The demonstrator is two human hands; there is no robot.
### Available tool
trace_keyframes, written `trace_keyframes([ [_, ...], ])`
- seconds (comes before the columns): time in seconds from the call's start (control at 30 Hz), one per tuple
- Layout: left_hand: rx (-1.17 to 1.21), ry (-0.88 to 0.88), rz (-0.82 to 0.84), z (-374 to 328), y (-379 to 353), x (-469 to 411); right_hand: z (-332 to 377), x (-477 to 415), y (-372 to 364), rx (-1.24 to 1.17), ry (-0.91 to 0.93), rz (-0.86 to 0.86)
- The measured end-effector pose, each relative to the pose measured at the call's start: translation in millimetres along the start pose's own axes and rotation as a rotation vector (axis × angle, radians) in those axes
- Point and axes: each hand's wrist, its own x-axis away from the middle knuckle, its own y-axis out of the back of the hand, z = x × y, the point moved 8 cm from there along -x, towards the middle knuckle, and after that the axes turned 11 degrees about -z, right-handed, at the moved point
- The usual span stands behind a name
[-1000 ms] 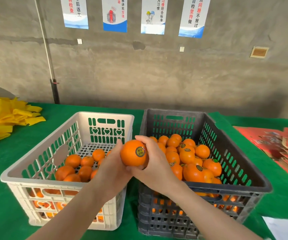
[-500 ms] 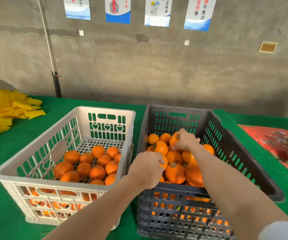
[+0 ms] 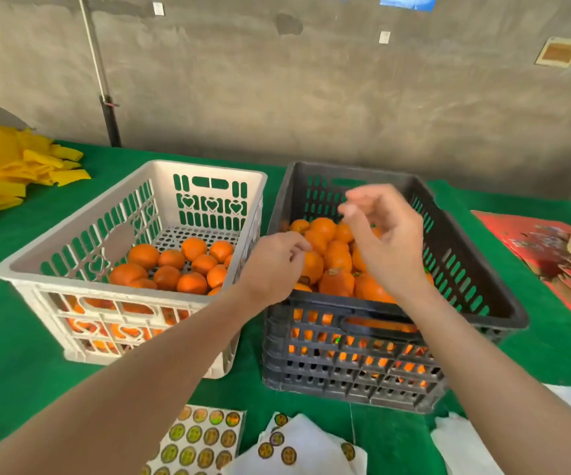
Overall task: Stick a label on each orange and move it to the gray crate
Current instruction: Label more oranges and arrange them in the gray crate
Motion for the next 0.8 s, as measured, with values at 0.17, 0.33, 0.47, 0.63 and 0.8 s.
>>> trace_keyframes([
  [0.17,0.047,0.014,-0.123,-2.0,10.3,18.3,-19.0,203.6,-42.0,0.234,-0.193,1.127],
  [0.33,0.056,0.077,-0.219,4.3,15.5,45.7,-80.0,293.7,-42.3,0.478,-0.453,1.505],
  [0.47,0.117,-0.003,-0.361,6.8,31.2,95.5,-91.4,300.3,-46.0,0.568,-0.417,1.499],
  [0.63,0.042,0.416,0.114,69.8,-21.9,167.5,-91.8,284.3,-42.9,0.429,-0.471,1.33],
  [0.8,0.041,0.717,0.534,93.2,-69.1,205.9,-74.9,254.5,-27.1,0.277,-0.423,1.14],
])
